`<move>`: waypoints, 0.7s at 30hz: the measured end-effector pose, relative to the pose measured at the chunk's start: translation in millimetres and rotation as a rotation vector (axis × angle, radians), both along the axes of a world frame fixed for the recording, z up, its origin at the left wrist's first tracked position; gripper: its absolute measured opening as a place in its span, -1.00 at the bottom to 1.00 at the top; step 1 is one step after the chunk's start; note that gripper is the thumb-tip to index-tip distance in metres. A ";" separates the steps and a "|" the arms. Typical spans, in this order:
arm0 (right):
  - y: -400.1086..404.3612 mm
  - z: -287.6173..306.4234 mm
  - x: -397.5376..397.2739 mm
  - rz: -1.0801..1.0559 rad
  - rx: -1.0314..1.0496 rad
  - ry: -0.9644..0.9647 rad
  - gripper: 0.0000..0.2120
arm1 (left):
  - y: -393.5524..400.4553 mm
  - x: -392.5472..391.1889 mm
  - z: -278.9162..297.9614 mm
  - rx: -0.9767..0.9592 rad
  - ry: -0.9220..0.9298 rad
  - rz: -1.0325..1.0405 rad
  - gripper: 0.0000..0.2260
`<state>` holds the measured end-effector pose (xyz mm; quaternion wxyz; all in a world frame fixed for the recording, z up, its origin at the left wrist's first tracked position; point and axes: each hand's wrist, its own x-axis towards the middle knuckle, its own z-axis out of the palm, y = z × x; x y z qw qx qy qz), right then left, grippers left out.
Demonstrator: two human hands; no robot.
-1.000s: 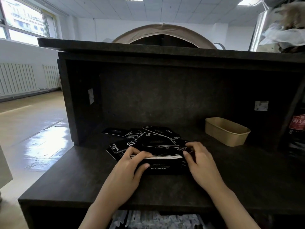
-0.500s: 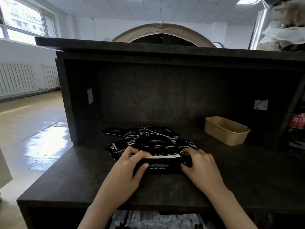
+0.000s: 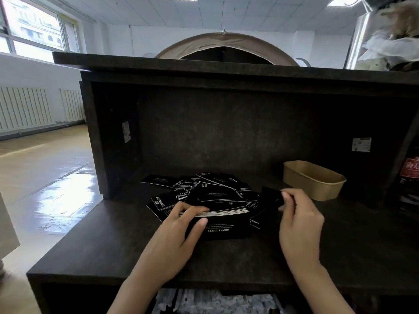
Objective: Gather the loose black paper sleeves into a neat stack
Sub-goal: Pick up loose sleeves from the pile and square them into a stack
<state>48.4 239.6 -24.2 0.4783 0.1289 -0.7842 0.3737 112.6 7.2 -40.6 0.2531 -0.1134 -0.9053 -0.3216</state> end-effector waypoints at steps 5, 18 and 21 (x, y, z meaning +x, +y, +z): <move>3.7 2.6 4.3 0.130 -0.276 0.085 -0.81 | 0.4 1.6 0.7 0.054 0.000 -0.027 -0.52; 13.5 5.6 3.3 0.596 -0.532 -0.327 -0.78 | 0.3 4.3 1.9 0.080 0.008 -0.047 -0.39; 3.1 3.9 2.4 0.473 -0.037 -0.436 -0.84 | -0.5 4.3 2.9 0.054 0.002 -0.055 -0.41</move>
